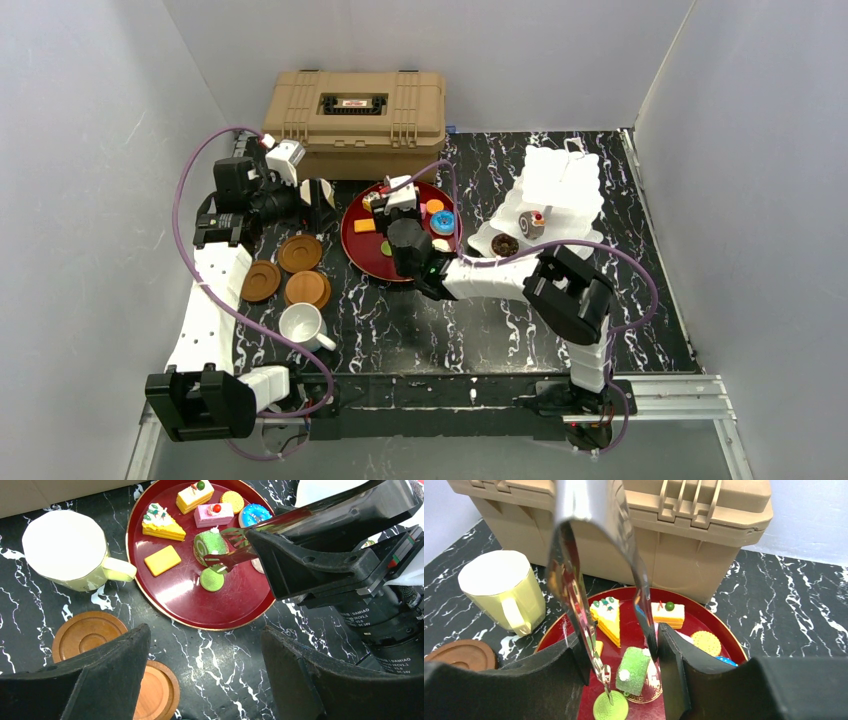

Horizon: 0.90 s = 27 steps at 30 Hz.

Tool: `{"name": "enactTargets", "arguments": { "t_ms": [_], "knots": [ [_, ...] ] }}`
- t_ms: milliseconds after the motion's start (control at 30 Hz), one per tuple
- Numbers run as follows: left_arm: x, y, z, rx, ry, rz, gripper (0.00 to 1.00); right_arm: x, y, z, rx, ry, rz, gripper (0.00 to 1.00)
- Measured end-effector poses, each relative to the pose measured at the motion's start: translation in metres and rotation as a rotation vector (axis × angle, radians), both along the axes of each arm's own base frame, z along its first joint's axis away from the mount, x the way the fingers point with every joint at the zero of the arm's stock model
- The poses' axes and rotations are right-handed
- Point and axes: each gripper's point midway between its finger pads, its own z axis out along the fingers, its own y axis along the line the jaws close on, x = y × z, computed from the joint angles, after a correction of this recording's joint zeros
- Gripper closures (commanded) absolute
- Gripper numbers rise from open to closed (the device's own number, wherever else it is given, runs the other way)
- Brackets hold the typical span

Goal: Serve the afternoon tea
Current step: Pick up the desert from the tray.

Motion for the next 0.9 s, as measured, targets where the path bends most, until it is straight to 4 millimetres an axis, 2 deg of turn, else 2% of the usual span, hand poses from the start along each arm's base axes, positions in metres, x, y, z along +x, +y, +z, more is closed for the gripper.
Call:
{"name": "enactTargets", "arguments": {
  "t_ms": [300, 433, 533, 600, 667, 900],
  "knots": [
    [0.0, 0.0, 0.0, 0.0, 0.0, 0.0, 0.22, 0.0007, -0.0068, 0.0037, -0.011, -0.018, -0.045, 0.65],
    [0.0, 0.0, 0.0, 0.0, 0.0, 0.0, 0.22, 0.0009, -0.0069, 0.0038, -0.015, -0.019, -0.044, 0.69],
    [0.0, 0.0, 0.0, 0.0, 0.0, 0.0, 0.22, 0.0005, -0.0053, 0.0037, -0.019, -0.02, -0.034, 0.63],
    [0.0, 0.0, 0.0, 0.0, 0.0, 0.0, 0.22, 0.0005, -0.0048, 0.0035, -0.02, -0.02, -0.03, 0.5],
    [0.0, 0.0, 0.0, 0.0, 0.0, 0.0, 0.22, 0.0006, -0.0045, 0.0032, -0.02, -0.019, -0.028, 0.43],
    [-0.0001, -0.0001, 0.0, 0.0, 0.0, -0.001, 0.22, 0.0009, -0.0051, 0.0012, -0.029, -0.014, -0.028, 0.4]
  ]
}}
